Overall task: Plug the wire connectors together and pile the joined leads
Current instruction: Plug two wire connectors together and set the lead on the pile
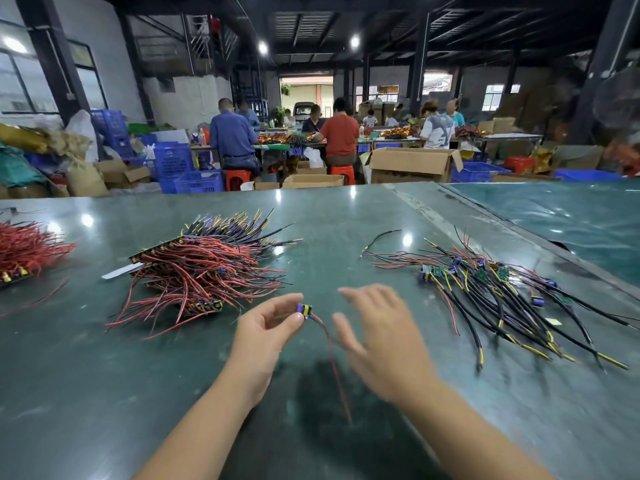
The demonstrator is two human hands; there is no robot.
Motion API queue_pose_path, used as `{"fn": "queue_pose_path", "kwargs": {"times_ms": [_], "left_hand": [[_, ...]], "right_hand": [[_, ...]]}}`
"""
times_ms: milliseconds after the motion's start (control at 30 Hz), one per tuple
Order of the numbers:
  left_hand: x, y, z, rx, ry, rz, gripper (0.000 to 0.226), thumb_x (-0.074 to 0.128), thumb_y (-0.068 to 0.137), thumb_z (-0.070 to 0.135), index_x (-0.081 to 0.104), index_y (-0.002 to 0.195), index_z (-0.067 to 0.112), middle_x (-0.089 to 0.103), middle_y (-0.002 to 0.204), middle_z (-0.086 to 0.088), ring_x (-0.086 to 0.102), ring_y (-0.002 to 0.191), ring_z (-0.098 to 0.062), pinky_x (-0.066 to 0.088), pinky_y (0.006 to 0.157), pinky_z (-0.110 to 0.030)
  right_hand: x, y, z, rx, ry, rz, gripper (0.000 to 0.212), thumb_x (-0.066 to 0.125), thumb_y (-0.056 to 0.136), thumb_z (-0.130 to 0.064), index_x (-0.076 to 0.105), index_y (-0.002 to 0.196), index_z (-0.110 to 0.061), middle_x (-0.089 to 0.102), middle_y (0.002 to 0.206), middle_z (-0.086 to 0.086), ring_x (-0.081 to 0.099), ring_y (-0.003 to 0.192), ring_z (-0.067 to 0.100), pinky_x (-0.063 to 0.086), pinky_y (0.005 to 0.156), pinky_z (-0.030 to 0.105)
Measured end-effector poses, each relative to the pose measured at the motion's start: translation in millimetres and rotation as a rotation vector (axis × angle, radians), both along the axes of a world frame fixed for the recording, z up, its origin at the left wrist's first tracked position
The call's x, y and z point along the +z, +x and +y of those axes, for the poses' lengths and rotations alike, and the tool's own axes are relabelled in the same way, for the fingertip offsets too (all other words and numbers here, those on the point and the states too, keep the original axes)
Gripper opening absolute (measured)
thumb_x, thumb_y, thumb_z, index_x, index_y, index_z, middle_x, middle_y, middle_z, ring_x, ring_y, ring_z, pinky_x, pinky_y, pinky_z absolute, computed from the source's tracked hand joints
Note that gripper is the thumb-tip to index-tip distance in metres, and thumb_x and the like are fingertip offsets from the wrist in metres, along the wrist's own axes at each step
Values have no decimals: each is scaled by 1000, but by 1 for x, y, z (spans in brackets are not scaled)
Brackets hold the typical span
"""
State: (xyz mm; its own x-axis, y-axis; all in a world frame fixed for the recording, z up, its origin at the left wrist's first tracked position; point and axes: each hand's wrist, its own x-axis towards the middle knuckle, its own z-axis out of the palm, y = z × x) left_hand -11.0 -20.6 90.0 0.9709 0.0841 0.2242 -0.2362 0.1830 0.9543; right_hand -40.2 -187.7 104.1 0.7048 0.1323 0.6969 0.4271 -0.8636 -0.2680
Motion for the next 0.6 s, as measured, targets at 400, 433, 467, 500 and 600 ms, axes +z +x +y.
{"fn": "queue_pose_path", "kwargs": {"times_ms": [400, 433, 467, 500, 600], "left_hand": [[1, -9, -9, -124, 20, -27, 25, 65, 77, -9, 70, 94, 9, 74, 82, -4, 67, 74, -7, 52, 68, -15], [1, -8, -8, -160, -103, 28, 25, 64, 75, -8, 69, 95, 6, 73, 82, -6, 68, 74, -10, 53, 67, -17], [2, -8, -6, -205, -231, 90, 27, 63, 73, -5, 68, 98, 3, 72, 83, -9, 69, 73, -12, 54, 66, -18], [4, -7, -4, -248, -342, 145, 30, 62, 71, -3, 67, 100, 2, 72, 85, -12, 69, 73, -14, 55, 65, -18], [7, -5, 2, -263, -496, 229, 37, 60, 71, 0, 63, 107, 3, 71, 87, -16, 71, 72, -17, 56, 60, -19]], "right_hand": [[7, -5, 7, 303, 522, 861, 33, 34, 96, -4, 56, 119, -12, 64, 88, 2, 58, 61, 18, 48, 56, 26], [10, -6, 7, 336, 587, 876, 32, 33, 95, -2, 60, 111, -12, 59, 79, 1, 47, 49, 13, 40, 47, 23], [13, -6, 5, 371, 599, 878, 29, 35, 96, -4, 62, 105, -12, 56, 75, 1, 40, 45, 10, 34, 45, 22], [15, -7, 5, 426, 620, 896, 24, 39, 98, -8, 62, 97, -13, 53, 72, 1, 37, 44, 8, 31, 45, 21], [15, -4, 6, 435, 772, 927, 28, 40, 100, -14, 62, 84, -22, 47, 58, -6, 32, 39, 5, 27, 41, 17]]}}
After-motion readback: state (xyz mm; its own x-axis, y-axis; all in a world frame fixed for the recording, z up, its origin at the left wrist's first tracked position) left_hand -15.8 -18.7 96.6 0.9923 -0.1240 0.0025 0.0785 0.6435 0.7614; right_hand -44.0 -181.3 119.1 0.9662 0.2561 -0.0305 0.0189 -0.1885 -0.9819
